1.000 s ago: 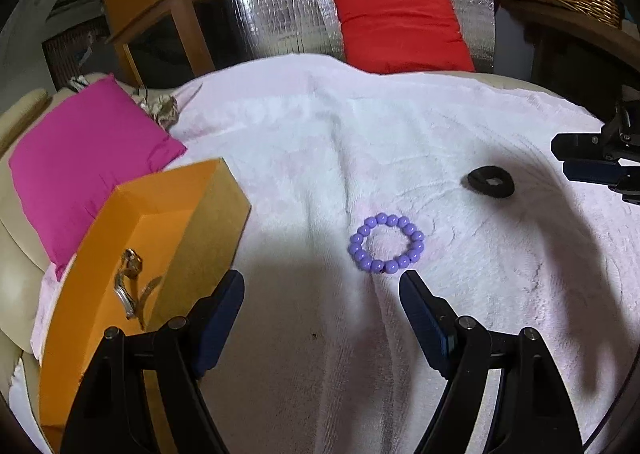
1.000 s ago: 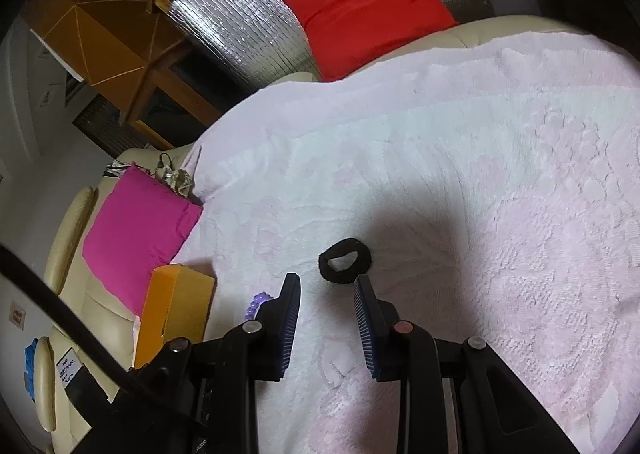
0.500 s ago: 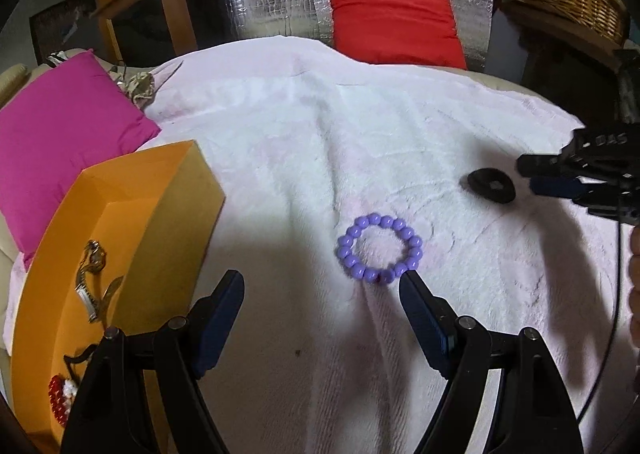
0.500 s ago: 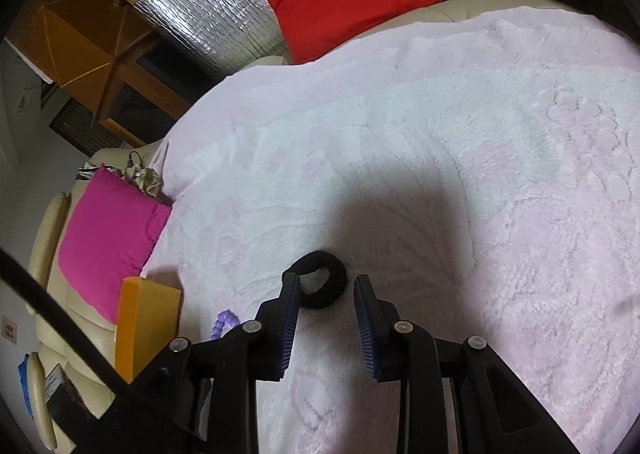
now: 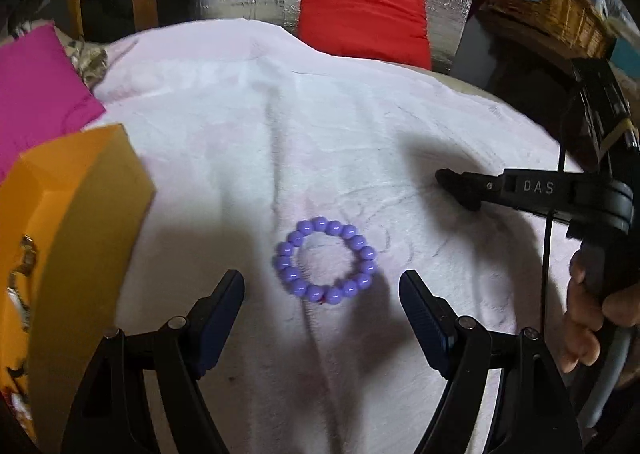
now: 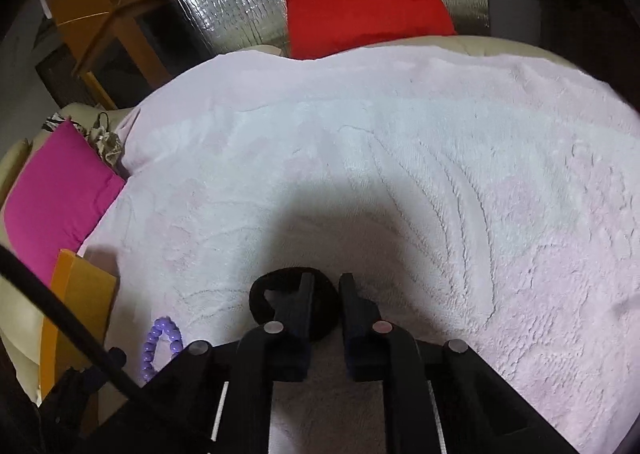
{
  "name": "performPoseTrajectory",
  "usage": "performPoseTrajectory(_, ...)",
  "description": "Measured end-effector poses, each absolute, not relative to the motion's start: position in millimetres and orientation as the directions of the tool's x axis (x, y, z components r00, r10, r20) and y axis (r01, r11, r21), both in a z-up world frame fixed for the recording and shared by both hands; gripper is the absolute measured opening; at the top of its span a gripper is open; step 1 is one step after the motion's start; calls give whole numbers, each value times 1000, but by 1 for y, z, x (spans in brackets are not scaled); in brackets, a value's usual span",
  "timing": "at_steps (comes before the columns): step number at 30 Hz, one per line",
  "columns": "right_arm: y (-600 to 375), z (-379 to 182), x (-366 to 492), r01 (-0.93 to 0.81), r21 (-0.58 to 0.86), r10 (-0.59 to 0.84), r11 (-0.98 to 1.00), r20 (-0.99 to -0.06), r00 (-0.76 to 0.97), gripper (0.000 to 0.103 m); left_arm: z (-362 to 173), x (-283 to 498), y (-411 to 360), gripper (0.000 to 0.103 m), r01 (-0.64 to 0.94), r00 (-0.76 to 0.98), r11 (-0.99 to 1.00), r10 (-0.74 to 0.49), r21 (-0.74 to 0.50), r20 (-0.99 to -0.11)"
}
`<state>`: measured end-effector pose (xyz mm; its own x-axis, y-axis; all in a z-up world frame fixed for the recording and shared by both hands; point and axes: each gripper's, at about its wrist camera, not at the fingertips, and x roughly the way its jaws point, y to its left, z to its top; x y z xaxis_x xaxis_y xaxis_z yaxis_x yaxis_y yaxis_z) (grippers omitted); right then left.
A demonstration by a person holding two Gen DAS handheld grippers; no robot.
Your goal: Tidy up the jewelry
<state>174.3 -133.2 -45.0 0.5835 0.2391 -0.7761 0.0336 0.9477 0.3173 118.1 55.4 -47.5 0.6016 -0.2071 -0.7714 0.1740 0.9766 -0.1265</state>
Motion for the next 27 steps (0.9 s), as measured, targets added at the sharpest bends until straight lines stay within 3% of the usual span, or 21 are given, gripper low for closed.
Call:
performPoseTrajectory(3, -143, -41, 172, 40, 351, 261, 936, -765, 588, 11, -49, 120, 52, 69, 172, 599, 974, -224, -150, -769)
performPoseTrajectory(5, -150, -39, 169, 49, 373, 276, 927, -763, 585, 11, -53, 122, 49, 45, 180, 585, 970, -239, -164, -775)
performPoseTrajectory(9, -157, -33, 159, 47, 375, 279, 926, -762, 584, 11, -54, 123, 47, 39, 184, 580, 968, -245, -168, -777)
performPoseTrajectory(11, -163, -29, 152, 43, 387, 291, 921, -758, 583, 11, -53, 121, 47, 27, 189, 580, 964, -262, -186, -771)
performPoseTrajectory(18, -184, -15, 132, 46, 407, 304, 912, -747, 591, 11, -50, 116, 37, 20, 219, 578, 957, -283, -188, -765)
performPoseTrajectory(21, -192, -12, 124, 51, 400, 295, 915, -751, 591, 11, -46, 113, 34, 9, 237, 574, 949, -309, -208, -758)
performPoseTrajectory(27, -201, -14, 114, 67, 390, 283, 918, -766, 577, 11, -48, 107, 23, 10, 261, 561, 947, -308, -189, -768)
